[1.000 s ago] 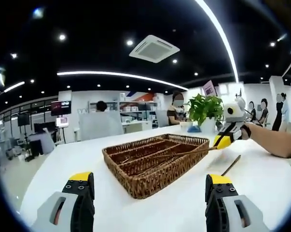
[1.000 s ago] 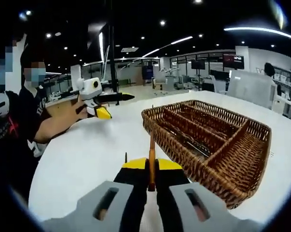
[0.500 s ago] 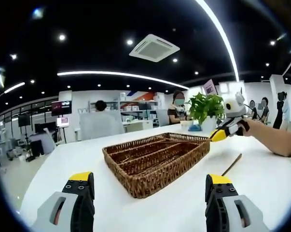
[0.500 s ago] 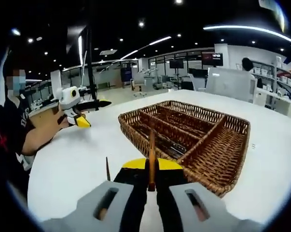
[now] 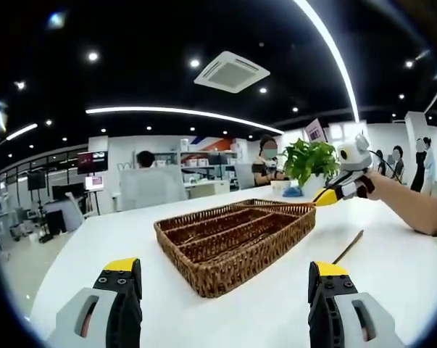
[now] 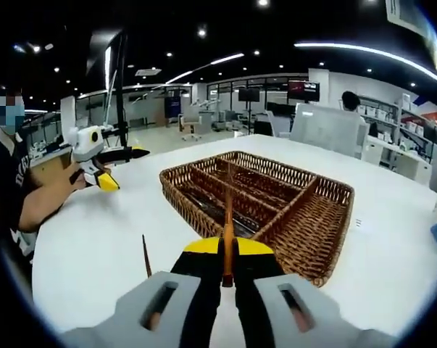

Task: Arrange the knives, forks, and spoons in their matching storage slots by inserting each utensil handle-first until every utensil is classified and aligned in the correct compartment

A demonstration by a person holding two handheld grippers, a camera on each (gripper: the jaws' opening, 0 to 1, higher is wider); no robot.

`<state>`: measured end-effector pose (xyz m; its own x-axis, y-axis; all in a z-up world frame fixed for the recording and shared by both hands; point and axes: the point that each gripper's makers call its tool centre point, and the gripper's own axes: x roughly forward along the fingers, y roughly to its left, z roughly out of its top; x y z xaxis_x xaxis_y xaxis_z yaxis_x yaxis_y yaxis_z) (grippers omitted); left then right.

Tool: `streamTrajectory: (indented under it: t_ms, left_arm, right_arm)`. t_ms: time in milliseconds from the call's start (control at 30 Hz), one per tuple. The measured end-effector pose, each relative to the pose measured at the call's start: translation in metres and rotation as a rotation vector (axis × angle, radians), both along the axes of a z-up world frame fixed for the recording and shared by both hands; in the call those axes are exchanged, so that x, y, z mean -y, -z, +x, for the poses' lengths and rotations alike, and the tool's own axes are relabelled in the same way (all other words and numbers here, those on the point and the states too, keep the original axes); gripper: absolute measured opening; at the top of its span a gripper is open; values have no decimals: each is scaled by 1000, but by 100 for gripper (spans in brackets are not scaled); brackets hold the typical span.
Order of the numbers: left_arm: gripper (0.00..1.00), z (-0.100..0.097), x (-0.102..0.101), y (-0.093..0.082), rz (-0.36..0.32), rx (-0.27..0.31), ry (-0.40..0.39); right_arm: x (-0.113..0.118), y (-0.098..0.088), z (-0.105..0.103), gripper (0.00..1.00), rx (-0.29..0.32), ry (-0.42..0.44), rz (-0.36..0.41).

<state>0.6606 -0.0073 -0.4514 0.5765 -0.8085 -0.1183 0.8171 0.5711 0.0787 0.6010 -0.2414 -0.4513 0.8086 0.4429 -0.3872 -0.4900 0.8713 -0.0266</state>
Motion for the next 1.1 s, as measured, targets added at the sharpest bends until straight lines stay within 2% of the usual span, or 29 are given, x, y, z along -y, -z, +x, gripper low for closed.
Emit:
streamTrajectory:
  t_ms: [367,467,600,700,1100]
  left_arm:
    - [100,-2,2,2,14,2,1]
    - [100,-3,2,-2,-9,3,4]
    - [100,-2,3,3,16,3,4]
    - [100,-4,5,1,12,3,11]
    - [100,-4,4,-2,17,21,5]
  right_arm:
    - [22,-5,4,3,7,105,4]
    - [34,-5,7,3,4,155,6]
    - [45,-9,6,3,8,205,-3]
    - [48,-12,1,3,1,232,28]
    - [62,-29,-24,3,-31,363,-3]
